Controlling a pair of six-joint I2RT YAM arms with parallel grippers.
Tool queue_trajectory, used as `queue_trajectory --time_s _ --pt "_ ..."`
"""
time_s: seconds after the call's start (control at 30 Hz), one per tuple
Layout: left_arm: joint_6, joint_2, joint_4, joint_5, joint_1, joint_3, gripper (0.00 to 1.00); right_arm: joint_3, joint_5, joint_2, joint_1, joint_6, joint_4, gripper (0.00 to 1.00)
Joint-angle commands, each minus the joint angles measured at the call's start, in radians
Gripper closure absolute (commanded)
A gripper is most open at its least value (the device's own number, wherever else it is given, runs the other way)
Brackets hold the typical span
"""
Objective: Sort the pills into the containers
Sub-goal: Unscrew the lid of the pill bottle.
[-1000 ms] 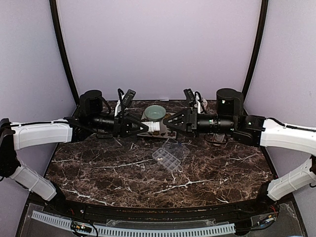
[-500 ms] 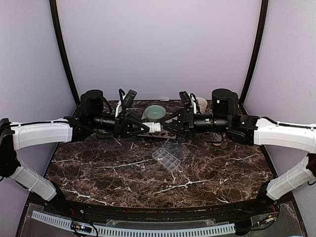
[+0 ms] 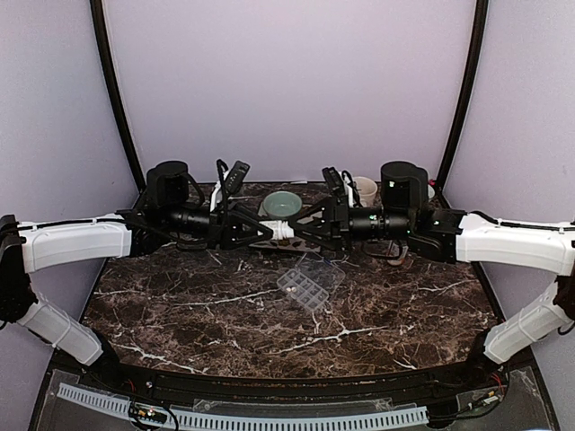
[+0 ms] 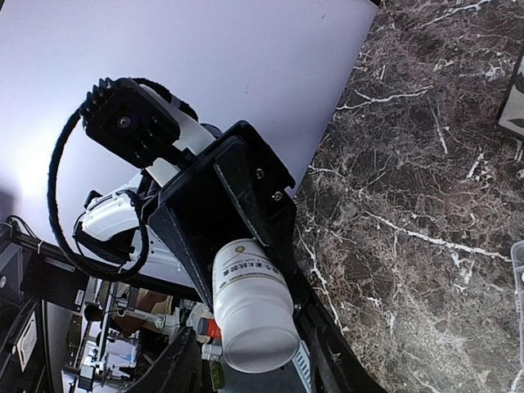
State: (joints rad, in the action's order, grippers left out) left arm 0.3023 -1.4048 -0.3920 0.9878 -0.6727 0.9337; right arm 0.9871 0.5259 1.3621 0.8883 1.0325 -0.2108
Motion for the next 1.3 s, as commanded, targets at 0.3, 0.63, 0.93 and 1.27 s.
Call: queue_trajectory --time_s 0.3,0.63,0.93,1.27 --pt "-0.029 0.008 0.020 0.020 -0.011 0.043 1.00 0.045 0.054 0.037 -0.009 0.016 -0.081 0.61" --pt "-0.017 -0.002 0.017 0.026 -0.010 0.057 1.00 0.059 0.080 0.043 -0.009 -0.019 -0.066 0.96" --pt "0.171 -0.047 -0.070 0.171 -0.010 0.103 1.00 0.159 0.019 -0.003 0.005 -0.508 0.215 1.00" --pt "0.413 -0.091 -0.174 0.362 -0.010 0.130 1.00 0.173 -0.185 -0.033 0.067 -0.982 0.377 1.00"
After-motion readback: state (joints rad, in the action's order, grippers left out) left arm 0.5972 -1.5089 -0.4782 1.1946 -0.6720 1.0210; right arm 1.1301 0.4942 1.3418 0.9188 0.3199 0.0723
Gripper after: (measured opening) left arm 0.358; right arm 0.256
